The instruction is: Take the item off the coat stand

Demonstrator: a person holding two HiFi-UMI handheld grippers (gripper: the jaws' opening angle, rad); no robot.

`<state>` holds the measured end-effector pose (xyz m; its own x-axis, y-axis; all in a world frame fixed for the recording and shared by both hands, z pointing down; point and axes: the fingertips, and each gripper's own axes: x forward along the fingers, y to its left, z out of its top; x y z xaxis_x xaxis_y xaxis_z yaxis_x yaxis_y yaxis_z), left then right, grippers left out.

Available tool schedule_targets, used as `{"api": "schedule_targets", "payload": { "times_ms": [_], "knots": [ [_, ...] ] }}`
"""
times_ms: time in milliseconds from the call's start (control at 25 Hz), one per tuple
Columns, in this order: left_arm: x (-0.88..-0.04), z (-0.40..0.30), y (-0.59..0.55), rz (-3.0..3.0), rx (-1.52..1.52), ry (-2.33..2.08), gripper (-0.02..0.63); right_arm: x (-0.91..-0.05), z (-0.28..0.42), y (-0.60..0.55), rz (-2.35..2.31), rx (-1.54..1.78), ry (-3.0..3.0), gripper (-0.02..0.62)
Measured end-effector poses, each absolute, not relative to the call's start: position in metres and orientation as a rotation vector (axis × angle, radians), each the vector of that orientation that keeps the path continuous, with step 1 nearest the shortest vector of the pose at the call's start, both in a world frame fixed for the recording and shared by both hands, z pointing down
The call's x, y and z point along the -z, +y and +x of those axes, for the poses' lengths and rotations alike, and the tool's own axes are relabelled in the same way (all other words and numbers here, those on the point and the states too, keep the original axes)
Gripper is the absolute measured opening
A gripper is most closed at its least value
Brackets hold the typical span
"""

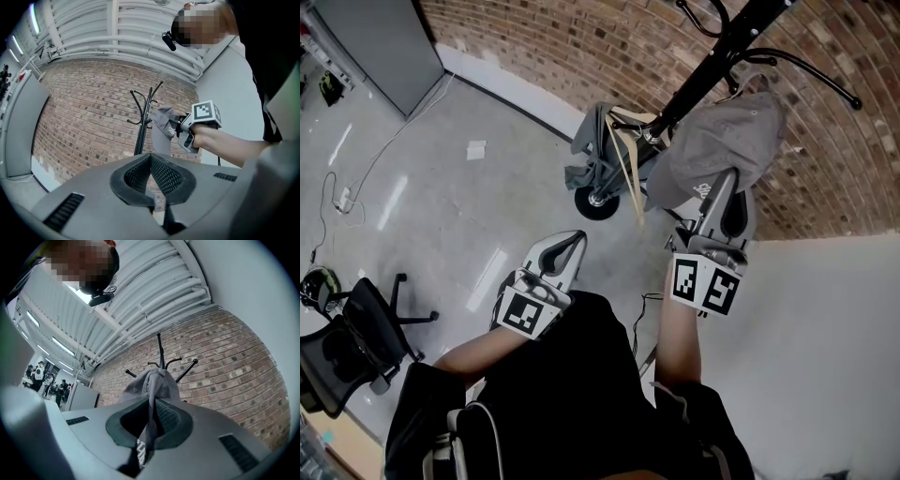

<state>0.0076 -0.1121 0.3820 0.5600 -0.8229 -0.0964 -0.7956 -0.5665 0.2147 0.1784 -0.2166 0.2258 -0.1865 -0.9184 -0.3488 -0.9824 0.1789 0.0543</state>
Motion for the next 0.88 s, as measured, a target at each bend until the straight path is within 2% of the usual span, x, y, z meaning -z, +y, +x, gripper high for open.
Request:
{"api": "schedule_targets", "payload": {
  "times_ms": [880],
  "knots": [
    [-0.390,0.026,-0.075,2.691,0.268,-1.266,0.018,-0.237,0.178,-0.164,-1.877,-0.390,2.188,0.025]
  ]
}}
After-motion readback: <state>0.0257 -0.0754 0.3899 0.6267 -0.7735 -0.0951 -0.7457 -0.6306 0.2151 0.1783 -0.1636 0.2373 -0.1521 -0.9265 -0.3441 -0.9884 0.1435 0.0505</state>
